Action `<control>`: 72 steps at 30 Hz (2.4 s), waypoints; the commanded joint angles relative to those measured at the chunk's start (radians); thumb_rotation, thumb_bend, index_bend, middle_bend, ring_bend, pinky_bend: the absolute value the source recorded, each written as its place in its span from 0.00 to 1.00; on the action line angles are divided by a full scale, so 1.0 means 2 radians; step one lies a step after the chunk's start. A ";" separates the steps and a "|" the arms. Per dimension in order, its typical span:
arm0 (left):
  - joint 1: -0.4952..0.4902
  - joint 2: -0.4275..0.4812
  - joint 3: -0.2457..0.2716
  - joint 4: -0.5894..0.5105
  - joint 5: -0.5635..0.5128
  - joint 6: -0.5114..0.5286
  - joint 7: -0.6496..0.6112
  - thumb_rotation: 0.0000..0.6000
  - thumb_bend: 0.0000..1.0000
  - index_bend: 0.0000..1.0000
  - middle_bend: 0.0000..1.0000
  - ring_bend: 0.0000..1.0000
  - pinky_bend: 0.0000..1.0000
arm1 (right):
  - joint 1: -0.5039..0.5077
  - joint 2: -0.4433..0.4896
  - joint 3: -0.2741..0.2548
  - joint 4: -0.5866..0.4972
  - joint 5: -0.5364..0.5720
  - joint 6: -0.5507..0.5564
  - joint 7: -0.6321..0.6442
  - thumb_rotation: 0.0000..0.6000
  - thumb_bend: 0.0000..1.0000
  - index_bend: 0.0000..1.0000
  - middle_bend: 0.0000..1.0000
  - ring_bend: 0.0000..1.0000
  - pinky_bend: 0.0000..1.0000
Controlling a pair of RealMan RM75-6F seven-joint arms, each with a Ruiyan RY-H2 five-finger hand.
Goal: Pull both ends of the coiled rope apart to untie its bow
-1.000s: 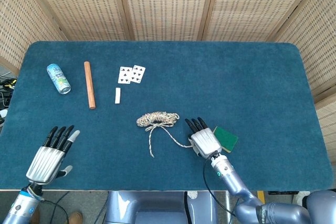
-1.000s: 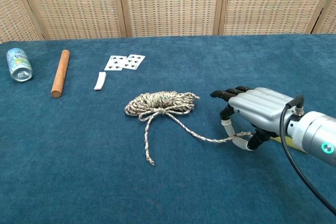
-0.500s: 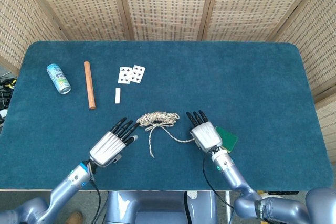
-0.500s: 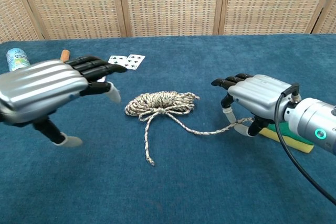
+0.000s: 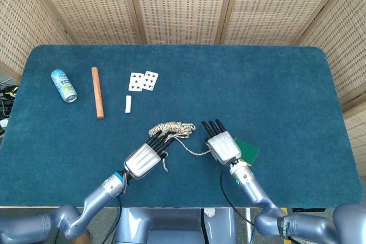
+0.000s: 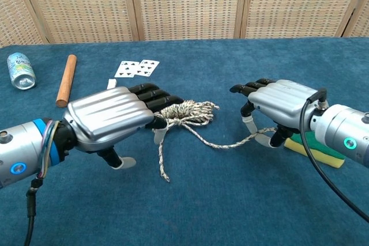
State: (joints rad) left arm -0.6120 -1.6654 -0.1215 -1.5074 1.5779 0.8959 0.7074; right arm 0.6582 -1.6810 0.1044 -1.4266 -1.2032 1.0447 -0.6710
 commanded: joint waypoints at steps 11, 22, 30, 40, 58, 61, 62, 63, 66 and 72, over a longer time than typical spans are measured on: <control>-0.036 -0.050 0.009 0.056 -0.021 -0.010 0.001 1.00 0.32 0.47 0.00 0.00 0.00 | 0.004 -0.006 0.001 0.011 0.007 -0.009 0.006 1.00 0.46 0.65 0.00 0.00 0.00; -0.058 -0.069 0.021 0.084 -0.027 -0.017 -0.007 1.00 0.33 0.49 0.00 0.00 0.00 | 0.007 -0.008 0.003 0.021 0.010 -0.013 0.012 1.00 0.47 0.65 0.00 0.00 0.00; -0.064 -0.080 0.029 0.098 -0.028 -0.014 -0.018 1.00 0.36 0.49 0.00 0.00 0.00 | 0.008 -0.008 0.003 0.023 0.010 -0.013 0.013 1.00 0.46 0.65 0.00 0.00 0.00; -0.065 -0.073 0.038 0.096 -0.039 -0.009 -0.013 1.00 0.38 0.51 0.00 0.00 0.00 | 0.008 -0.008 0.002 0.024 0.011 -0.011 0.016 1.00 0.47 0.65 0.00 0.00 0.00; -0.070 -0.077 0.045 0.097 -0.050 -0.003 -0.010 1.00 0.38 0.55 0.00 0.00 0.00 | 0.008 -0.008 0.001 0.024 0.013 -0.010 0.016 1.00 0.47 0.65 0.00 0.00 0.00; -0.071 -0.077 0.046 0.097 -0.053 -0.003 -0.009 1.00 0.38 0.55 0.00 0.00 0.00 | 0.007 -0.009 0.001 0.025 0.013 -0.010 0.016 1.00 0.47 0.65 0.00 0.00 0.00; -0.071 -0.077 0.046 0.097 -0.054 -0.003 -0.008 1.00 0.38 0.55 0.00 0.00 0.00 | 0.007 -0.009 0.001 0.025 0.012 -0.009 0.016 1.00 0.46 0.65 0.00 0.00 0.00; -0.071 -0.077 0.046 0.098 -0.054 -0.003 -0.008 1.00 0.38 0.55 0.00 0.00 0.00 | 0.007 -0.009 0.000 0.025 0.012 -0.009 0.016 1.00 0.46 0.65 0.00 0.00 0.00; -0.072 -0.078 0.047 0.098 -0.057 -0.004 -0.007 1.00 0.40 0.57 0.00 0.00 0.00 | 0.007 -0.009 0.000 0.025 0.012 -0.009 0.016 1.00 0.46 0.65 0.00 0.00 0.00; -0.073 -0.076 0.047 0.097 -0.061 -0.001 -0.003 1.00 0.45 0.60 0.00 0.00 0.00 | 0.008 -0.011 0.000 0.027 0.012 -0.009 0.017 1.00 0.47 0.65 0.00 0.00 0.00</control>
State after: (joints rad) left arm -0.7578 -1.8182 -0.0275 -1.3138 1.4561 0.8932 0.7011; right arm 0.6734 -1.7024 0.1049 -1.3732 -1.1800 1.0266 -0.6375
